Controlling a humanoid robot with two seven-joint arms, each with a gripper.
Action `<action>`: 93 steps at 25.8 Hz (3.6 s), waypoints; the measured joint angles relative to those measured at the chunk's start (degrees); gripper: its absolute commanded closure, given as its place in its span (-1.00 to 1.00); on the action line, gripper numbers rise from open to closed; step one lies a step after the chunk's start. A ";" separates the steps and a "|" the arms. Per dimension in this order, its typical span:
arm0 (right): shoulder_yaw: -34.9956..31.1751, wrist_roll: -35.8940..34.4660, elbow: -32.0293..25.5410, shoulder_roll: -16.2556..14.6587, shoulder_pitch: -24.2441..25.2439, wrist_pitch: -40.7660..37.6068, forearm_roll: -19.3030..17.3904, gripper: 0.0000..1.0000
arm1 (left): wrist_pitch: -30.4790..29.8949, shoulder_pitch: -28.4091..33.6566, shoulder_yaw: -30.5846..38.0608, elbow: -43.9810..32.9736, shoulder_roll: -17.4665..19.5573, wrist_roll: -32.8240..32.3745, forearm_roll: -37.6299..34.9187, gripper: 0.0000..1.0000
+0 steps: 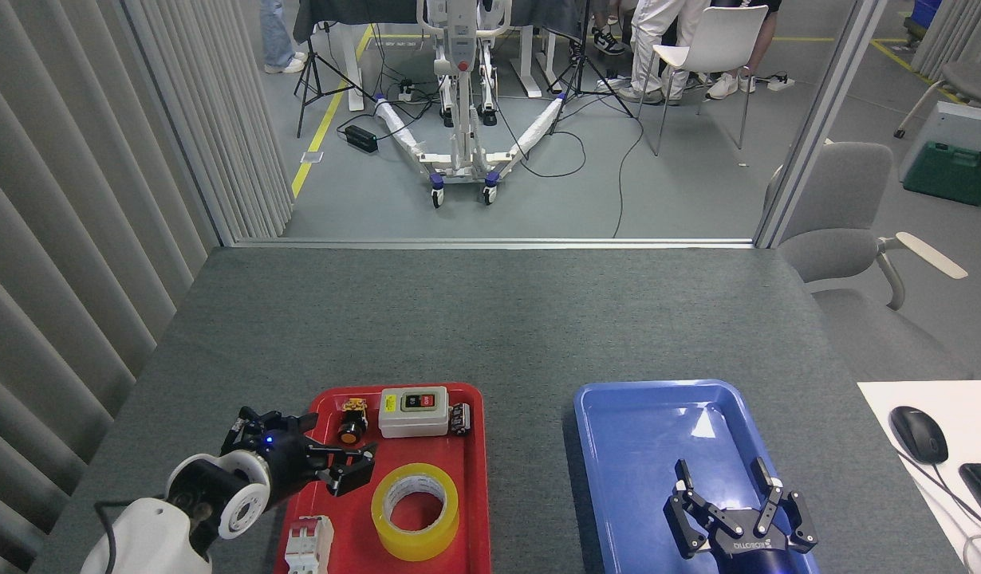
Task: Place and move tape with both arms
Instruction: 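Lower the left gripper onto the yellow tape roll and grasp it, then lift the tape roll and carry it over the blue tray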
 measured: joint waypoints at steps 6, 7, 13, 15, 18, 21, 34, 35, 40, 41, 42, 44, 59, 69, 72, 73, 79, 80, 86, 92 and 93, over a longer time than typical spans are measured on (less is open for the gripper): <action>-0.06 0.00 0.64 -0.25 -0.09 0.02 0.00 -1.00 | 8.01 -7.60 -10.97 1.91 1.39 -4.14 6.87 -0.99; -0.06 0.00 0.68 -0.27 -0.09 0.03 0.00 -1.00 | 8.51 -8.13 -12.22 2.15 1.52 -4.57 7.29 -0.99; -0.08 0.00 0.87 -0.23 -0.11 0.04 0.03 -1.00 | 10.04 -12.27 -18.89 5.84 1.63 -6.96 8.03 -0.99; -0.08 0.00 0.87 -0.20 -0.10 0.04 0.06 -1.00 | 10.46 -13.65 -21.00 8.12 1.12 -7.28 8.22 -0.99; -0.08 0.00 0.97 -0.18 -0.11 0.04 0.09 -1.00 | 11.19 -15.21 -23.42 11.12 0.60 -7.48 8.88 -0.99; -0.08 0.02 1.02 -0.11 -0.10 0.04 0.34 -1.00 | 11.54 -16.05 -24.46 12.41 0.38 -7.79 9.83 -0.99; -0.08 0.28 1.12 0.02 -0.10 0.04 0.79 -1.00 | 11.33 -18.31 -27.89 15.11 -1.23 -13.50 10.45 -0.61; -0.08 0.19 1.18 0.03 -0.10 0.04 0.79 -1.00 | 11.55 -18.30 -28.05 15.91 -1.65 -13.58 10.45 -0.59; -0.08 -0.02 1.30 0.06 -0.10 0.04 0.80 -1.00 | 11.58 -18.34 -28.35 19.90 -4.24 -13.78 10.40 -0.34; -0.08 -0.04 1.31 0.05 -0.10 0.04 0.80 -1.00 | 11.56 -18.34 -28.37 20.49 -4.59 -13.83 10.39 -0.20; -0.08 -0.04 1.32 0.05 -0.10 0.04 0.80 -1.00 | 11.58 -18.35 -28.37 20.90 -4.84 -13.96 10.38 -0.06; -0.08 -0.05 1.32 0.03 -0.10 0.04 0.82 -1.00 | 11.58 -18.35 -28.39 21.41 -5.29 -14.67 10.37 0.40; -0.08 -0.13 1.32 -0.23 -0.14 0.00 0.88 -1.00 | 2.63 -19.03 -20.08 18.31 -8.62 -25.72 12.57 1.00; -0.08 -0.03 1.32 -0.74 -0.18 -0.31 0.88 -1.00 | -37.68 -15.62 2.59 25.68 -23.34 -20.78 24.43 1.00; -0.13 0.31 1.32 -1.02 -0.18 -2.14 0.88 -1.00 | -39.71 -15.30 3.27 28.11 -26.12 -19.27 27.98 1.00; -0.19 -0.23 1.32 -1.23 -0.18 -3.67 0.88 -1.00 | -39.98 -15.24 3.37 28.90 -26.98 -19.09 28.59 1.00; -5.27 -5.77 -0.01 -5.14 2.86 -30.61 2.25 -1.00 | -40.51 -15.27 3.52 31.55 -29.29 -19.10 30.06 1.00; -6.85 -7.06 -0.75 -6.32 3.82 -34.26 2.36 -1.00 | -40.55 -15.34 3.53 31.79 -29.31 -19.14 30.36 1.00; -13.71 -12.58 -4.19 -9.58 8.03 -44.21 2.54 -1.00 | -40.55 -15.55 3.51 33.15 -29.08 -19.27 31.94 1.00; -13.06 -13.11 -6.14 -9.44 8.96 -45.03 2.55 -1.00 | -40.55 -15.57 1.53 33.16 -29.41 -19.26 32.13 1.00; -12.30 -13.11 -6.37 -9.45 8.97 -45.05 2.57 -1.00 | -40.55 -15.57 0.65 33.17 -29.65 -19.19 32.10 1.00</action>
